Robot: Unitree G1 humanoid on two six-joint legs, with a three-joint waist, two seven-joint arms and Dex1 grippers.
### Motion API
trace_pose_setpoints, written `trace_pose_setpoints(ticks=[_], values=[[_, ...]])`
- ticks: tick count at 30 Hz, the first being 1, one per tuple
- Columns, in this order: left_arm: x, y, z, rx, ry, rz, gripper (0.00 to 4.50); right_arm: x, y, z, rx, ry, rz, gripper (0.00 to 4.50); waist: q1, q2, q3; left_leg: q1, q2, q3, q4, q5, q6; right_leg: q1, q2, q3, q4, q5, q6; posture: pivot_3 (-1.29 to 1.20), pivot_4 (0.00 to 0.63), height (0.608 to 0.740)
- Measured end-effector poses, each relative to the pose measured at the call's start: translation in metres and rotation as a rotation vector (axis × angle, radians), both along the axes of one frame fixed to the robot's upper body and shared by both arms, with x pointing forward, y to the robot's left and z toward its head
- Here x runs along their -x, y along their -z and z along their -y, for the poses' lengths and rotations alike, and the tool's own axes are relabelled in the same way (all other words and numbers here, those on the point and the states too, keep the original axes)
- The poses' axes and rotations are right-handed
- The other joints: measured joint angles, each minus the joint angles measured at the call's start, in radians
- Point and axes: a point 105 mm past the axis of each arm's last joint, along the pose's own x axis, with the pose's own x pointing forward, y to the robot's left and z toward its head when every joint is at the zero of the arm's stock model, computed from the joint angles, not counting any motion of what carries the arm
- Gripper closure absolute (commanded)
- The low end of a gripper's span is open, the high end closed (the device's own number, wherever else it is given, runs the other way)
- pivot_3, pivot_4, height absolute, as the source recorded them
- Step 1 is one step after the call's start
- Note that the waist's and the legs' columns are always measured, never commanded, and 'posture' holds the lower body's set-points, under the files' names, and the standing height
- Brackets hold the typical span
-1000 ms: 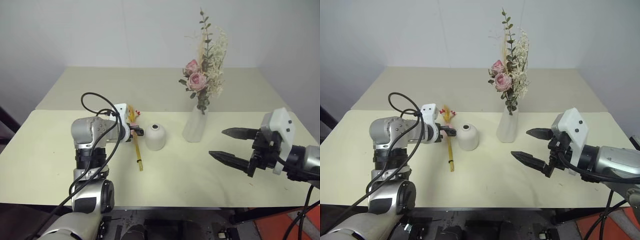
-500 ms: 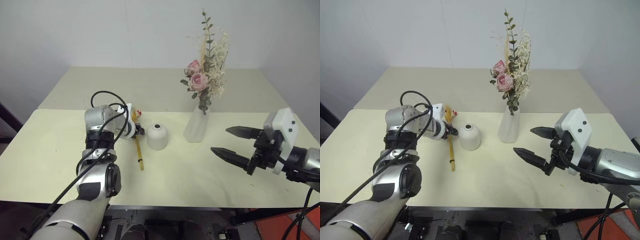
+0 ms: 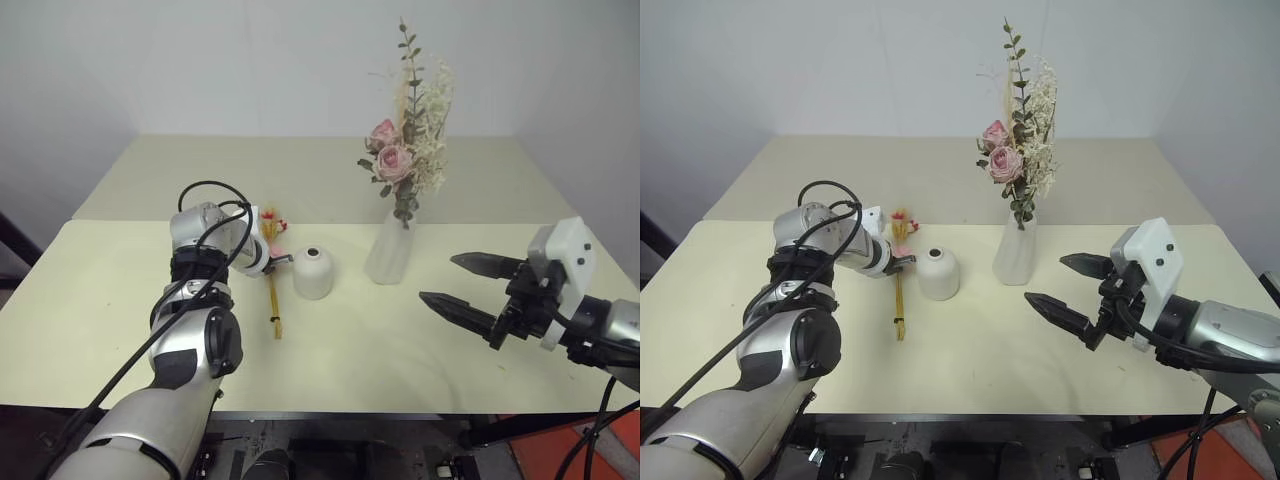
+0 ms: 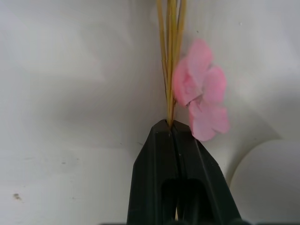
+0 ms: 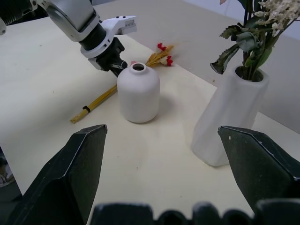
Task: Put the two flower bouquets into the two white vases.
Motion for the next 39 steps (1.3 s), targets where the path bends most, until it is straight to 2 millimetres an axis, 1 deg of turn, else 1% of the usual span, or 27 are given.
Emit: trace_pose_setpoints(ticks=[1,2,4,5,7,9,13,16,18,20,22,23,24,26,28,29,30,31,33,36,39], values=[[0.0,-0.002,-0.007,0.002,-0.011,0.032,4.49,0.002,0.0,0.0,-0.005,-0.008,-0.004,0.0,-0.004,0.0,0.0,-0.001,0.0,0.0,0.0,0.0,0.0,-0.002,0.0,0.0,0.0,0.001,-0.002,0.0,0.15,0.74],[0.0,-0.007,-0.015,0.007,-0.022,0.078,4.49,0.004,-0.001,0.001,-0.01,-0.015,-0.001,0.0,-0.007,0.0,0.0,-0.001,0.0,0.0,0.0,0.0,0.0,-0.003,0.0,0.001,0.001,0.004,-0.007,0.0,0.15,0.74],[-0.001,-0.018,-0.023,0.018,-0.028,0.184,4.49,0.006,-0.004,0.001,-0.013,-0.024,0.016,0.0,-0.008,0.0,0.0,-0.002,0.0,0.0,0.0,0.0,0.0,-0.004,0.0,0.001,0.001,0.005,-0.007,0.0,0.15,0.74],[-0.002,-0.028,-0.027,0.026,-0.028,0.279,4.49,0.008,-0.004,0.001,-0.013,-0.032,0.023,0.0,-0.006,0.0,0.0,-0.002,0.0,0.0,0.0,0.0,0.0,-0.004,0.0,0.001,0.001,0.005,-0.008,0.0,0.15,0.74],[0.0,-0.043,-0.031,0.057,-0.01,0.403,4.49,0.009,-0.005,0.001,-0.012,-0.038,0.028,0.0,-0.003,0.0,0.0,-0.002,0.0,0.0,0.0,0.0,0.0,-0.004,0.0,0.001,0.0,0.005,-0.008,0.0,0.15,0.74],[0.004,-0.059,-0.033,0.14,0.029,0.521,4.49,0.009,-0.005,0.002,-0.01,-0.037,0.037,0.0,-0.001,0.0,0.0,-0.002,0.0,0.0,0.0,0.0,-0.001,-0.004,0.0,0.001,0.001,0.006,-0.008,0.0,0.15,0.74],[0.011,-0.098,-0.041,0.371,0.109,0.781,4.49,0.008,-0.006,0.002,-0.01,-0.028,0.059,0.0,0.0,0.0,0.0,-0.001,0.001,0.0,0.0,0.001,-0.001,-0.003,0.001,0.001,0.0,0.006,-0.008,0.0,0.15,0.74],[0.016,-0.13,-0.046,0.517,0.178,0.97,4.49,0.011,-0.003,-0.003,-0.031,-0.032,0.071,0.0,0.0,0.0,0.0,-0.001,0.0,0.0,0.0,0.0,-0.001,-0.003,0.001,0.0,0.0,0.006,-0.009,0.0,0.15,0.74],[0.016,-0.149,-0.043,0.647,0.219,1.051,4.49,0.012,0.0,-0.007,-0.044,-0.034,0.073,0.0,0.001,0.0,0.0,-0.002,0.0,0.0,0.002,0.0,0.0,-0.003,0.001,0.0,0.0,0.006,-0.009,0.0,0.15,0.74],[0.015,-0.171,-0.035,0.772,0.272,1.111,4.49,0.013,0.001,-0.01,-0.055,-0.027,0.091,0.0,0.008,-0.001,0.0,-0.001,0.0,0.0,0.003,0.0,0.0,-0.001,0.001,-0.001,-0.001,0.006,-0.008,0.0,0.15,0.74],[0.018,-0.193,-0.021,0.867,0.363,1.167,4.49,0.014,0.004,-0.015,-0.072,-0.02,0.105,0.0,0.009,-0.001,0.0,-0.001,0.0,0.0,0.003,-0.001,0.001,0.0,0.001,-0.002,-0.002,0.006,-0.008,0.0,0.15,0.74],[0.023,-0.202,-0.011,0.905,0.441,1.184,4.49,0.015,0.006,-0.017,-0.085,-0.012,0.108,0.0,0.006,-0.001,0.0,-0.001,0.0,0.0,0.003,-0.001,0.002,0.001,0.0,-0.002,-0.002,0.006,-0.008,0.0,0.15,0.74],[0.025,-0.204,-0.006,0.921,0.479,1.187,4.49,0.016,0.007,-0.019,-0.088,-0.009,0.11,0.0,0.005,-0.001,0.0,-0.001,-0.001,0.0,0.003,-0.001,0.002,0.001,0.0,-0.001,-0.002,0.006,-0.008,0.0,0.15,0.74],[0.033,-0.204,0.009,0.94,0.608,1.178,4.49,0.017,0.009,-0.023,-0.111,0.011,0.125,0.0,0.001,-0.001,0.0,-0.001,0.0,0.0,0.003,-0.001,0.002,0.0,0.001,-0.001,-0.001,0.006,-0.008,0.0,0.15,0.74],[0.038,-0.2,0.022,0.918,0.719,1.158,4.49,0.019,0.013,-0.026,-0.122,0.028,0.127,0.0,-0.007,-0.001,0.0,-0.001,0.0,0.0,0.003,-0.001,0.002,-0.001,0.001,-0.001,-0.001,0.006,-0.008,0.0,0.15,0.74],[0.04,-0.2,0.024,0.903,0.752,1.158,4.49,0.02,0.015,-0.026,-0.125,0.033,0.127,0.0,-0.01,-0.001,0.0,-0.001,0.0,0.0,0.003,-0.001,0.002,-0.001,0.002,-0.001,0.0,0.006,-0.008,0.0,0.15,0.74],[0.041,-0.199,0.025,0.881,0.782,1.159,4.49,0.02,0.015,-0.026,-0.128,0.044,0.133,0.0,-0.015,-0.001,0.0,0.0,0.0,0.0,0.003,-0.001,0.002,0.0,0.002,0.0,0.0,0.006,-0.008,0.0,0.15,0.74],[0.041,-0.198,0.022,0.863,0.804,1.157,4.49,0.021,0.017,-0.026,-0.131,0.063,0.137,0.0,-0.02,-0.001,0.0,0.0,0.001,0.0,0.003,-0.001,0.002,0.0,0.002,0.0,0.0,0.006,-0.008,0.0,0.15,0.74],[0.037,-0.198,0.011,0.844,0.797,1.166,4.49,0.02,0.019,-0.026,-0.134,0.08,0.135,0.0,-0.026,-0.001,0.0,0.001,0.002,0.0,0.003,-0.001,0.002,0.0,0.004,0.001,0.001,0.006,-0.008,0.0,0.15,0.74],[0.038,-0.206,0.0,0.798,0.828,1.216,4.49,0.019,0.018,-0.024,-0.137,0.1,0.142,0.0,-0.023,-0.001,0.0,0.001,0.002,0.0,0.003,-0.001,0.002,0.0,0.004,0.001,0.0,0.006,-0.009,0.0,0.15,0.74],[0.041,-0.204,0.003,0.753,0.899,1.239,4.49,0.022,0.021,-0.024,-0.118,0.09,0.132,0.0,-0.017,-0.001,0.0,0.001,0.001,0.0,0.003,-0.001,0.002,0.0,0.003,0.001,0.0,0.006,-0.009,0.0,0.15,0.74]])
